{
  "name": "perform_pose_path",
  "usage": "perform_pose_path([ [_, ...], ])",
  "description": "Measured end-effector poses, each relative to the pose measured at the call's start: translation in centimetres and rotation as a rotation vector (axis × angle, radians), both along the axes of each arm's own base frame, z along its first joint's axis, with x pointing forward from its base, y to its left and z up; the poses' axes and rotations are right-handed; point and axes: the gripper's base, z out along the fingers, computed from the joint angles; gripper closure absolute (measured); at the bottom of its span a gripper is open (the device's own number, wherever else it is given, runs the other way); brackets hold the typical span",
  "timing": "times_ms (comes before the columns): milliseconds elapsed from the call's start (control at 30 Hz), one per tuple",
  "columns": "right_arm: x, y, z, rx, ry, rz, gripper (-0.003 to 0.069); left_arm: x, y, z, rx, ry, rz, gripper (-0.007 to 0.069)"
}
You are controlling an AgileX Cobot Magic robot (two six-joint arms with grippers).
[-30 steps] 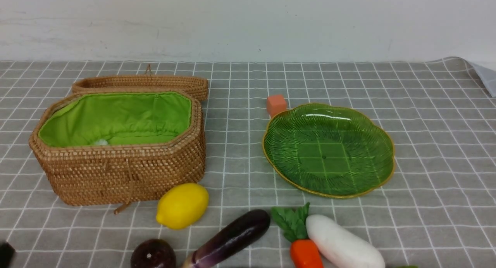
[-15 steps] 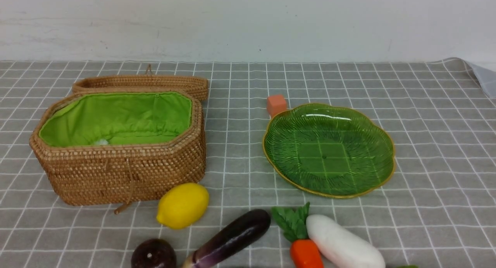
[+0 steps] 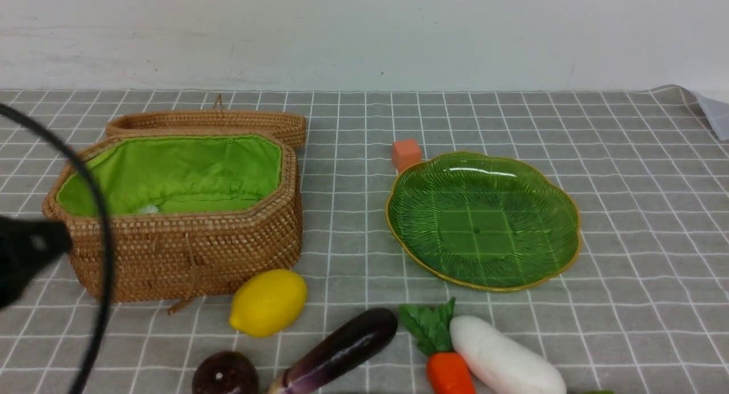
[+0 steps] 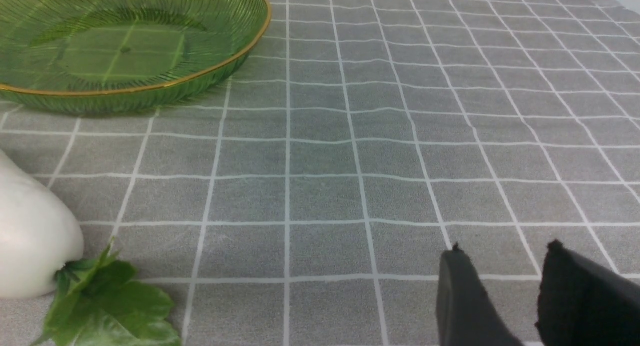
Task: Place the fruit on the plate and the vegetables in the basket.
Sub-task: Grab a mangosteen with your left arm and put it on the plate on the right
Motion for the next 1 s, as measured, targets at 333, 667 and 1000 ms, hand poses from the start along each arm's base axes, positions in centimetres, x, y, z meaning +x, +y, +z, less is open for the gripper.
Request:
perform_pose_path([
  [333,0.0,0.0,0.0,0.000,0.000,0.000,0.0419,4.8,-5.5,-1.8,0.252,0.374,-0.344,0.0078],
  [667,0.0,0.0,0.0,0.000,0.000,0.000,0.0419,9.4,-9.5,-9.7,0.345,0.639,-0.264,-0.0034],
  [1000,0.0,0.0,0.0,0.000,0.000,0.000,0.0419,11.0,-10.3,-12.4,0.379,0.686,-0.279,0.0192],
])
